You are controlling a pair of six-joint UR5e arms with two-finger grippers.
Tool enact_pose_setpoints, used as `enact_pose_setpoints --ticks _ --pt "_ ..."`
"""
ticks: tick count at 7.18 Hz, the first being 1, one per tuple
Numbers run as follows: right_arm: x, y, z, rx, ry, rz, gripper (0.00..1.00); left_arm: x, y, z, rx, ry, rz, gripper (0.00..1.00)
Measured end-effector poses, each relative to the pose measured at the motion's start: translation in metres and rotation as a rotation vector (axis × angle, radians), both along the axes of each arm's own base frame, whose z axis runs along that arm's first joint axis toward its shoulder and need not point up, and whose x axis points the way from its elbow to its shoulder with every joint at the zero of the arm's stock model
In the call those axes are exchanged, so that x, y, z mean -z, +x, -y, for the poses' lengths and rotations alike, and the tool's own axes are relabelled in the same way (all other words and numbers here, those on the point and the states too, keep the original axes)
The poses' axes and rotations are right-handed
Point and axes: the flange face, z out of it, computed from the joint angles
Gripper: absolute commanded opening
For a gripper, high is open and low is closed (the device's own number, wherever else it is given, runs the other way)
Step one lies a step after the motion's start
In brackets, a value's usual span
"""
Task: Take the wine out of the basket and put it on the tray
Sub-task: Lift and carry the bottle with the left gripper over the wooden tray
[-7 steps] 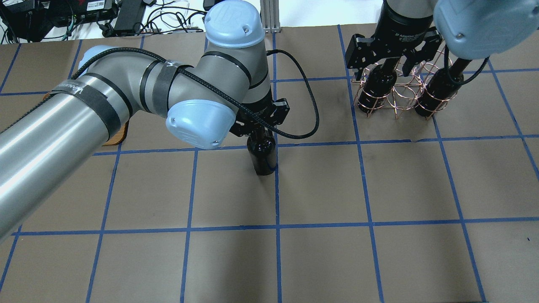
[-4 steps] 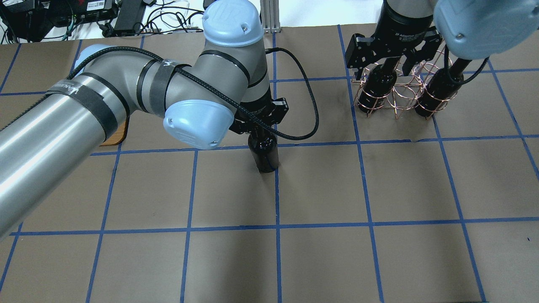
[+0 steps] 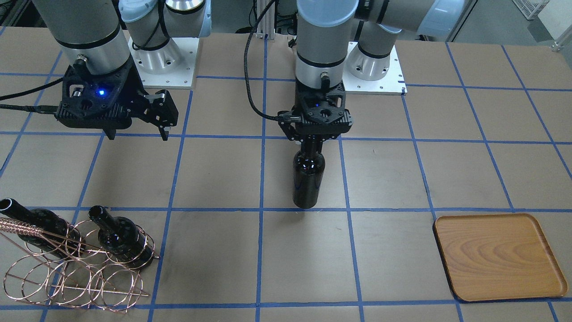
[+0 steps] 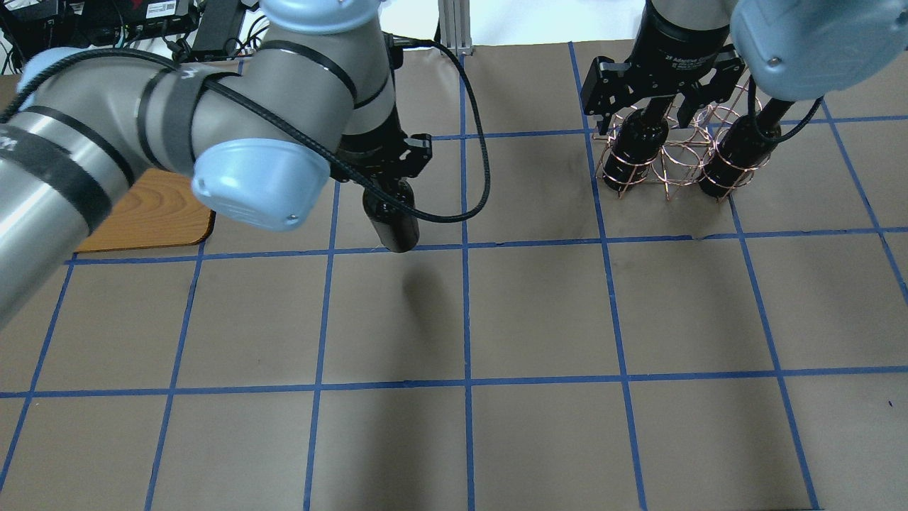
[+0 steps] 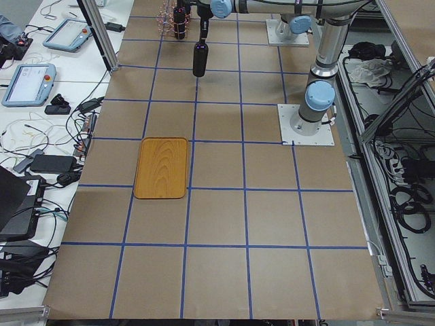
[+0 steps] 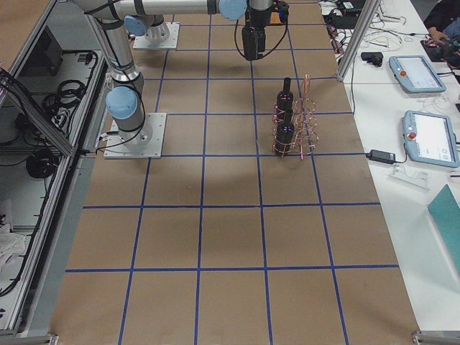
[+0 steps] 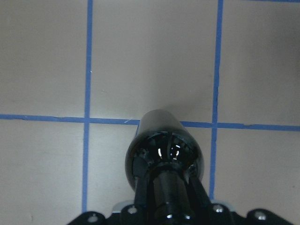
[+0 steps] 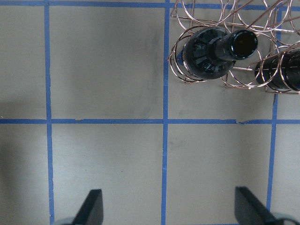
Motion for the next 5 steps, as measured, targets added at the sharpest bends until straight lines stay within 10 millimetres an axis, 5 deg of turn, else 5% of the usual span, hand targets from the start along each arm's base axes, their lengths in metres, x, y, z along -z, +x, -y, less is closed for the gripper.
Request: enact_pose_setpoints --ticks 3,5 --pt "0.000 0.000 0.000 0.000 0.000 0.000 1.00 -0.047 0.093 0.003 0.101 0.000 0.040 0.00" --pt "0.000 0.000 -0.001 0.001 0.002 0.002 1.00 -0.054 0.155 0.017 0.064 0.023 0.007 0.00"
